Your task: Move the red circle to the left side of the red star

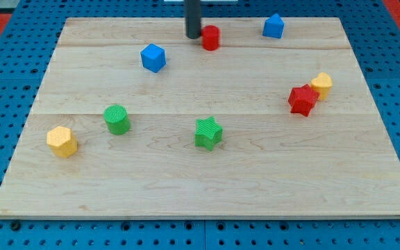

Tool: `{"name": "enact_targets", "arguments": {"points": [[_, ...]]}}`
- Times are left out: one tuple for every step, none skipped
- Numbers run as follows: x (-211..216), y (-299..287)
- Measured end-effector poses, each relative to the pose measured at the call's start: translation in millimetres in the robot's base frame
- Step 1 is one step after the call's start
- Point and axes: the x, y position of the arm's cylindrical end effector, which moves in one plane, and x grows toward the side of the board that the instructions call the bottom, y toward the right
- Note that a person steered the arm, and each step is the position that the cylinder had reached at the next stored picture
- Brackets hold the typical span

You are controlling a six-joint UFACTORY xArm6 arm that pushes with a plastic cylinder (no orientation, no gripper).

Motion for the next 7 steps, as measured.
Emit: {"name": "enact_targets", "arguments": {"points": [[21, 60], [2, 34], [-9, 85], [-16, 116], [5, 190], [46, 214], [30, 183]]}}
